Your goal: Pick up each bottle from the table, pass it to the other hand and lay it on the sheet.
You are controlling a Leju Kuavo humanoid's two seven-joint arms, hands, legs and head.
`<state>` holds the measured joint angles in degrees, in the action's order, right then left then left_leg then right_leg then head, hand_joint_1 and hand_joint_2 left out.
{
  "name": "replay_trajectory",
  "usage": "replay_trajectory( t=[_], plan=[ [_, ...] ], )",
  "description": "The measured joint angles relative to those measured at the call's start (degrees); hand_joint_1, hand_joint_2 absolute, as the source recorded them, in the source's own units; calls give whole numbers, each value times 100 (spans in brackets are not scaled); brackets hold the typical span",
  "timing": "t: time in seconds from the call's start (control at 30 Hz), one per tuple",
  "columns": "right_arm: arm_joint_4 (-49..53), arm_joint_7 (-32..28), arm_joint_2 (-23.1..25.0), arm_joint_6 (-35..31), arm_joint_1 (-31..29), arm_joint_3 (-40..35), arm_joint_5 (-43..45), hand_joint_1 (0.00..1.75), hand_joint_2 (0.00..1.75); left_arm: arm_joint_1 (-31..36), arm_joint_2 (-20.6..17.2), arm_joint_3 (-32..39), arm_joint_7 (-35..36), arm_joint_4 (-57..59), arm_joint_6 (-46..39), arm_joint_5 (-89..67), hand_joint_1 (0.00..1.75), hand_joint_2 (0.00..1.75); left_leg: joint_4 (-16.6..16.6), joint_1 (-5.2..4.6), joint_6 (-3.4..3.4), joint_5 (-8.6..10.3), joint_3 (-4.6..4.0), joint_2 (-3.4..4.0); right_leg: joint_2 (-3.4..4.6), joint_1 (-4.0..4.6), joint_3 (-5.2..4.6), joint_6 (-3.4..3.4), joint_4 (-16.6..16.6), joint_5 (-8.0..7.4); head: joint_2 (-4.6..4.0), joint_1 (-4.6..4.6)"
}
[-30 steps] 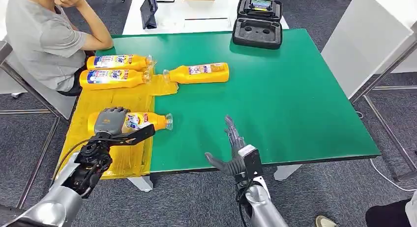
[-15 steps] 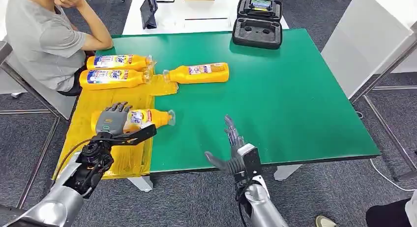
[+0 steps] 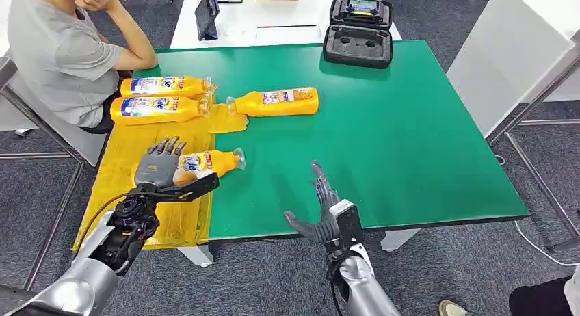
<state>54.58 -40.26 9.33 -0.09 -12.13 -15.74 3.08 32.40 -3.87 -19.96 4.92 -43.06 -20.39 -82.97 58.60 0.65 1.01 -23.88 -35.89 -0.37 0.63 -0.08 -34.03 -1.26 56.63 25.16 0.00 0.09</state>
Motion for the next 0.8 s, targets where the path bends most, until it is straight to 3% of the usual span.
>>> replay_trajectory(
  t=[0.27,0.6,0.8],
  plan=[
    [-63,-2,0,-9,-30,0,15,0,175,27,0,-2,-59,0,90,46,0,0,0,0,0,0,0,0,0,0,0,0,0,0,0,0],
    [-118,-2,0,-90,-30,0,26,0,175,63,9,-7,-128,-45,68,113,0,0,0,0,0,0,0,0,0,0,0,0,0,0,0,0],
    [-118,-2,-20,-136,-21,0,66,0,175,-123,-26,-9,-890,-910,627,1511,0,0,0,0,0,0,-1,-4,-1,0,1,0,0,0,0,0]
  ],
)
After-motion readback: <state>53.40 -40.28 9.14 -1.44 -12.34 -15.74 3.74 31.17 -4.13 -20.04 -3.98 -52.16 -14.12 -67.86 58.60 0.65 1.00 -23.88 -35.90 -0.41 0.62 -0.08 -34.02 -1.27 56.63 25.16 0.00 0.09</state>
